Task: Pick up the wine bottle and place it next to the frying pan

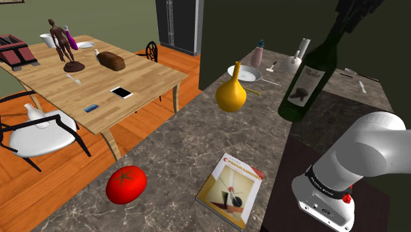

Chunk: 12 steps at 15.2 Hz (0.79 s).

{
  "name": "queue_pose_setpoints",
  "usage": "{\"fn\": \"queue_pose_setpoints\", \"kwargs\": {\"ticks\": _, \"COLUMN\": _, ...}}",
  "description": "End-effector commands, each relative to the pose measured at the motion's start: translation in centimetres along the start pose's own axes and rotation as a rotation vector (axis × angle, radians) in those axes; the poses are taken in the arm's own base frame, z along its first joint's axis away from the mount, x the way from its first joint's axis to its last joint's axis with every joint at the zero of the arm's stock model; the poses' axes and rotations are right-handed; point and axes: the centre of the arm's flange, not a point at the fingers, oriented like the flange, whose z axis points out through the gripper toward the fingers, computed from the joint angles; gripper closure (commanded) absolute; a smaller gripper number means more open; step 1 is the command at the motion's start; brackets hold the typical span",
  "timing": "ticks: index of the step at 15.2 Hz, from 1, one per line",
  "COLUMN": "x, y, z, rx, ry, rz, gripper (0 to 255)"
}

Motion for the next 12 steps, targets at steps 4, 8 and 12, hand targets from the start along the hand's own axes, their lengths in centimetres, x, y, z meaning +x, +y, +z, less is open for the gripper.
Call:
{"fn": "queue_pose_setpoints", "kwargs": {"ticks": 4, "x": 0.3, "y": 0.1, "z": -2.6, "rx": 0.000, "ry": 0.000, "rz": 0.000, "gripper": 255}}
{"fn": "queue_pose_setpoints", "kwargs": {"ticks": 8, "x": 0.5, "y": 0.2, "z": -4.7, "rx": 0.000, "ry": 0.000, "rz": 0.000, "gripper": 255}}
{"fn": "queue_pose_setpoints", "kwargs": {"ticks": 12, "x": 0.7, "y": 0.3, "z": -6.8, "rx": 0.000, "ry": 0.000, "rz": 0.000, "gripper": 255}}
